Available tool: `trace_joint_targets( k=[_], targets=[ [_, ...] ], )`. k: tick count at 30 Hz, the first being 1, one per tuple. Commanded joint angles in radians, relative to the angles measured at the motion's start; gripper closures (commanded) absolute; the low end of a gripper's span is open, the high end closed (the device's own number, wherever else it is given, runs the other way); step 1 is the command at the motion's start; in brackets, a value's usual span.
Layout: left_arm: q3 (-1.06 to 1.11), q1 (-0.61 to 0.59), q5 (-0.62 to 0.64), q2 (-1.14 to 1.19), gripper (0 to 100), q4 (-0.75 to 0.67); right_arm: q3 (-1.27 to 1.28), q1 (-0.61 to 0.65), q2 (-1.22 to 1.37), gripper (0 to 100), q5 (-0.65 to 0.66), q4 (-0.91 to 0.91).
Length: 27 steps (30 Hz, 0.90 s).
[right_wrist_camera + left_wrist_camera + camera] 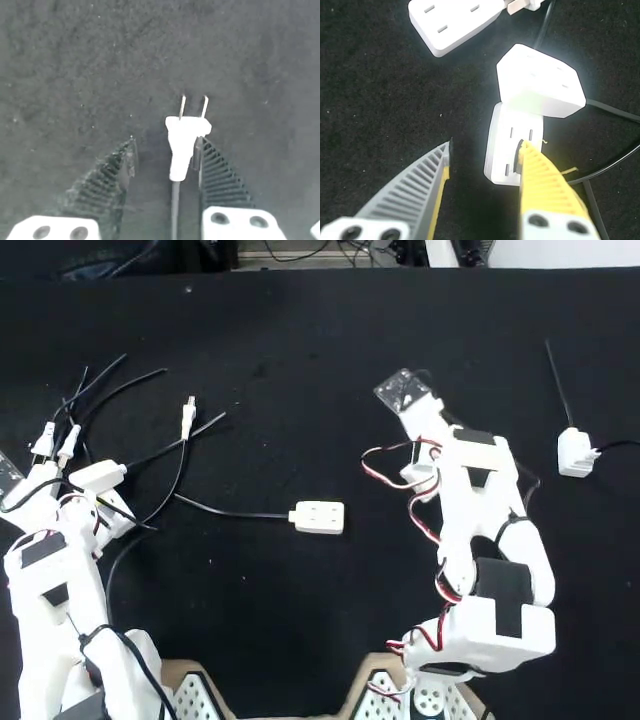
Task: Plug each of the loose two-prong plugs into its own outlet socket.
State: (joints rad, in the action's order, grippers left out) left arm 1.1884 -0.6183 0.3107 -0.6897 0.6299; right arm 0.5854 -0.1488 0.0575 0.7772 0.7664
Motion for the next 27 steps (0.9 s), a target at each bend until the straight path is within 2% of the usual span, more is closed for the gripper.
trace_joint_targets(
  k=[1, 6, 11, 15, 19, 21, 23, 27],
  targets=[
    [-0.005, -0.002, 0.008, -0.015, 78, -0.012, -0.031, -0.049, 0.001, 82.5, 0.141, -0.069],
    [-0.007, -0.002, 0.008, -0.015, 78, -0.009, 0.039, -0.077, 0.001, 82.5, 0.209, -0.183],
    [-0.007, -0.002, 0.008, -0.015, 78, -0.009, 0.061, -0.072, 0.021, 82.5, 0.232, -0.218],
    [-0.007, -0.002, 0.008, -0.015, 78, -0.009, 0.008, -0.072, 0.096, 82.5, 0.227, -0.209],
    [-0.007, -0.002, 0.008, -0.017, 78, -0.009, -0.073, -0.075, 0.136, 82.7, 0.227, -0.118],
    [-0.007, -0.002, 0.008, -0.017, 78, -0.009, -0.090, -0.077, 0.143, 87.2, 0.226, -0.106],
    [-0.007, -0.002, 0.008, -0.017, 78, -0.009, -0.093, -0.078, 0.139, 98.4, 0.226, -0.107],
    [-0.007, -0.002, 0.008, -0.017, 78, -0.009, -0.088, -0.071, 0.082, 99.0, 0.158, -0.095]
  ],
)
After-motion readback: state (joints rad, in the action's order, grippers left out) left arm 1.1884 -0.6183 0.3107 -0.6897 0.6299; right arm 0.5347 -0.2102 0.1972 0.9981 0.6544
